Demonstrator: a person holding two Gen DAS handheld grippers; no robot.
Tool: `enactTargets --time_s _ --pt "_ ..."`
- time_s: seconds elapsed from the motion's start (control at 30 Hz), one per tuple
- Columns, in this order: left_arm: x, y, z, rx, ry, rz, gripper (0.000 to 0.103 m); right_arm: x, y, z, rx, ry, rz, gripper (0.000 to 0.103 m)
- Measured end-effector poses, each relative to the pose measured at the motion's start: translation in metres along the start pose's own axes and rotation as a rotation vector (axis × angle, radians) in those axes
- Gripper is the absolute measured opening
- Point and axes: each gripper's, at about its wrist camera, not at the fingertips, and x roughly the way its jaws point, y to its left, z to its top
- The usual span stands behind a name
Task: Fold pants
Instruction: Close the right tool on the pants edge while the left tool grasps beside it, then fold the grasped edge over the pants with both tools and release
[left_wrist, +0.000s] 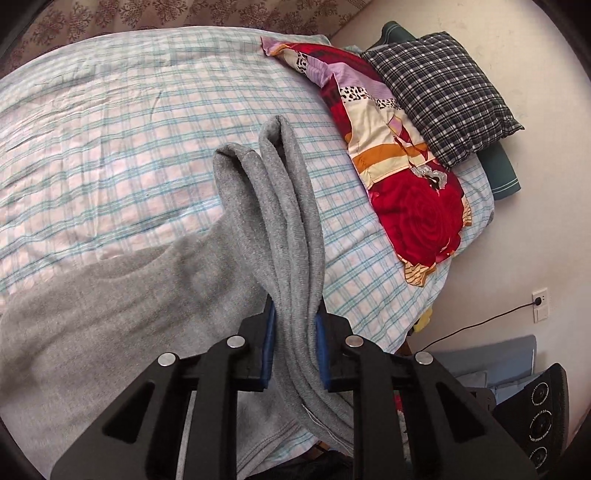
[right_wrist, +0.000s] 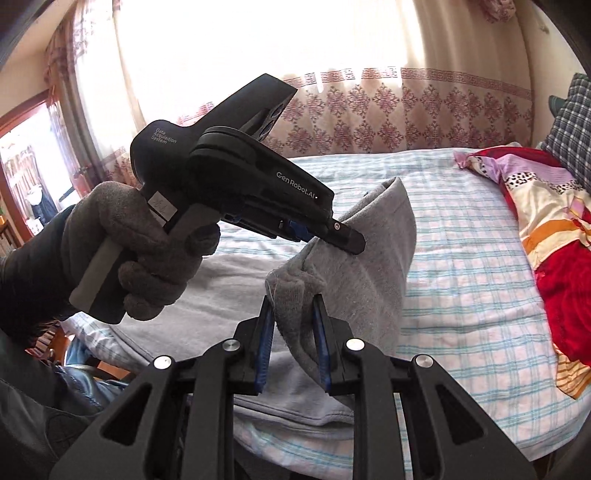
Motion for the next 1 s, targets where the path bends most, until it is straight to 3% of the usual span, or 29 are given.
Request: enactTargets --time_s 0.33,0.6,0.83,1.0 --pt "-0.072 0.088 -0.065 -0.137 -0.118 0.043 0.019 0.046 0.078 0.004 -0.122 0.103 0.170 0.021" --pt "-0.084 0.163 -0.114 -0.262 -0.138 0.080 0.019 0.110 0.128 -0.010 -0.177 0.264 0.262 0.021" --pt "-0.060 0.196 -0.143 -0.286 -0.108 0.086 0.019 0.142 0.129 -0.026 -0.123 0.409 0.276 0.022" --pt "-0.052 0.202 -0.154 -0.272 -0.115 0.084 0.019 0.124 0.101 -0.016 -0.037 0.378 0.278 0.032"
